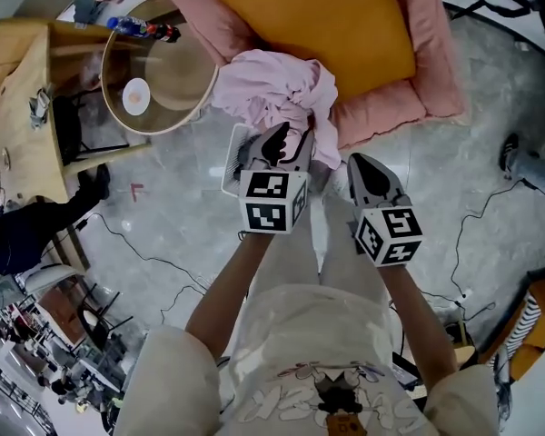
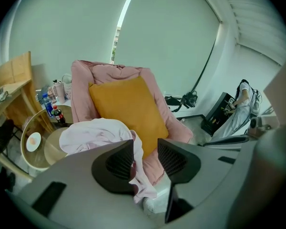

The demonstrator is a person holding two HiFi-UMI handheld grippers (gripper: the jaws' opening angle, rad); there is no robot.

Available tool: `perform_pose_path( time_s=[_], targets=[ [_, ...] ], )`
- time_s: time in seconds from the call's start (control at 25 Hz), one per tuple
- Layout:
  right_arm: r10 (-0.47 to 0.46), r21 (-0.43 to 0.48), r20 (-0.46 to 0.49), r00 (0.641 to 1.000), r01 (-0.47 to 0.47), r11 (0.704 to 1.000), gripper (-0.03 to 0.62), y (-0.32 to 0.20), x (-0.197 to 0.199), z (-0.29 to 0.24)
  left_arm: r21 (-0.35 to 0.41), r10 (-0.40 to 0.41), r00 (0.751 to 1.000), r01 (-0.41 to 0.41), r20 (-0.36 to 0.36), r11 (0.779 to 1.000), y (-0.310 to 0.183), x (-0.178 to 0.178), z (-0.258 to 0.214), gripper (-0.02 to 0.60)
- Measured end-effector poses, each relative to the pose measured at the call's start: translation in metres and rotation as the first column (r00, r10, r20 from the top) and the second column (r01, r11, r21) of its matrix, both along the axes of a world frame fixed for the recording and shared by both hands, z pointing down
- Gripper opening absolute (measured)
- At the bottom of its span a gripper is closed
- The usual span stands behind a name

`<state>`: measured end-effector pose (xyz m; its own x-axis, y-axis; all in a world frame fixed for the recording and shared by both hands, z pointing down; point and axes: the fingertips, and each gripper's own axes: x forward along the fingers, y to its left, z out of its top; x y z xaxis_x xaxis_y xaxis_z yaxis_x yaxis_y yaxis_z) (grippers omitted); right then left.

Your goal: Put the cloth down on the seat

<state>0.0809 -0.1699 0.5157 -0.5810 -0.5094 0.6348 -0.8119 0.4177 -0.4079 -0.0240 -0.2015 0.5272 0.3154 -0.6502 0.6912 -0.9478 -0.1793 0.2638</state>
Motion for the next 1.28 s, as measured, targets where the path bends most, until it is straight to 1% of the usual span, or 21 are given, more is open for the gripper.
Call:
perform_pose_path(
  time_s=[0.08,0.28,0.36,0.44,0.6,0.72,1.04,1.16,1.28],
  targets=[
    [0.002,0.009,0.008,1.0,-0.003,1.0,0.02,-0.001,0.001,-0.011,-0.013,-0.011,1.0,0.011,-0.001,1.0,0.003,0.0,-0.01,0.129],
    [0.019,0.016,0.053,0.998,-0.02,1.0,0.02,-0.002,0.002,-0.047,-0.05,-0.063,0.997,0.061,-0.039,0.997,0.016,0.002,-0.036,0.028],
    [0.015,0.034,0.063,0.998,-0.017,0.999,0.02,-0.003,0.001,-0.062,-0.042,-0.06,0.997,0.058,-0.039,0.997,0.02,0.004,-0.051,0.014],
    [0.014,0.045,0.073,0.997,-0.018,0.999,0.02,-0.002,-0.001,-0.076,-0.035,-0.056,0.998,0.054,-0.043,0.998,0.024,0.005,-0.066,0.01],
    [0.02,0.045,0.099,0.995,-0.025,0.999,0.02,0.004,-0.001,-0.095,-0.028,-0.072,0.994,0.07,-0.077,0.997,0.032,0.006,-0.092,0.005],
    [0.006,0.049,0.11,0.994,-0.011,0.999,0.02,0.011,0.001,-0.107,-0.011,-0.066,0.995,0.065,-0.079,0.998,0.039,0.01,-0.112,0.005],
    [-0.017,0.07,0.141,0.99,0.008,0.998,0.02,0.015,0.012,-0.133,0.046,-0.015,0.997,0.019,-0.078,0.999,0.055,0.023,-0.159,0.005],
    [-0.034,0.084,0.158,0.987,0.021,0.996,0.02,0.015,0.012,-0.148,0.064,0.017,0.998,-0.013,-0.06,0.998,0.063,0.028,-0.175,0.006],
    [-0.044,0.104,0.17,0.984,0.027,0.994,0.02,0.013,0.01,-0.166,0.068,0.05,0.997,-0.046,-0.064,0.997,0.07,0.031,-0.188,0.005]
  ],
)
